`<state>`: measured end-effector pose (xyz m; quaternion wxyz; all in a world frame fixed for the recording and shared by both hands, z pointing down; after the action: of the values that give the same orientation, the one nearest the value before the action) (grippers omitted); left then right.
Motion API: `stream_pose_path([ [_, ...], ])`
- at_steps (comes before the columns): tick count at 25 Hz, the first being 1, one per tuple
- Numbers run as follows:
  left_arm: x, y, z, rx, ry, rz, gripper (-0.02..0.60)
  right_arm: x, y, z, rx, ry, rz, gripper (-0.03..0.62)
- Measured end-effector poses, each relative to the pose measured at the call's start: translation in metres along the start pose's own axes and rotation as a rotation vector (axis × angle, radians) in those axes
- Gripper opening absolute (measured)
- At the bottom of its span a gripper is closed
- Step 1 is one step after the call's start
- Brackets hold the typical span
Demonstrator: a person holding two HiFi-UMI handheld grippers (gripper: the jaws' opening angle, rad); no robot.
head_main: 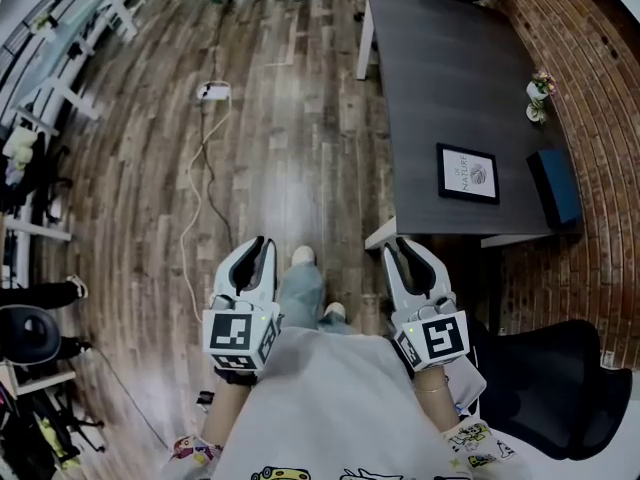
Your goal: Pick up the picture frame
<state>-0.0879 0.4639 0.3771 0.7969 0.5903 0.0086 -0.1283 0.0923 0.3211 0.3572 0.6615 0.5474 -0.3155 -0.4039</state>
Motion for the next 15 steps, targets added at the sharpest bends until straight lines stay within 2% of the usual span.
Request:
stream_pose_path([
  [9,-0.062,-0.030,0.070,0.019,0.070,-0.008,0.081,0.009,-0.014,0.084,-0.022,0.029,0.016,0.112],
  [15,-0.107,-0.050,0.107,0.022,0.094,0.004,0.100,0.016,-0.030,0.140,-0.002,0.053,0.024,0.142],
])
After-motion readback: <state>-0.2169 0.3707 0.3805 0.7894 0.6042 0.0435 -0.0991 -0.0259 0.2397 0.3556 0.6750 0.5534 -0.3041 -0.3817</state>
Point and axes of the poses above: the fingertips, and each gripper's own axes: z forward along the fingers, x to its right, y out of its underside, the point moved 4 cm from there along -z, backward along the fingers, and after that the axes turned 9 degrees about y, right-handed, at the moved point
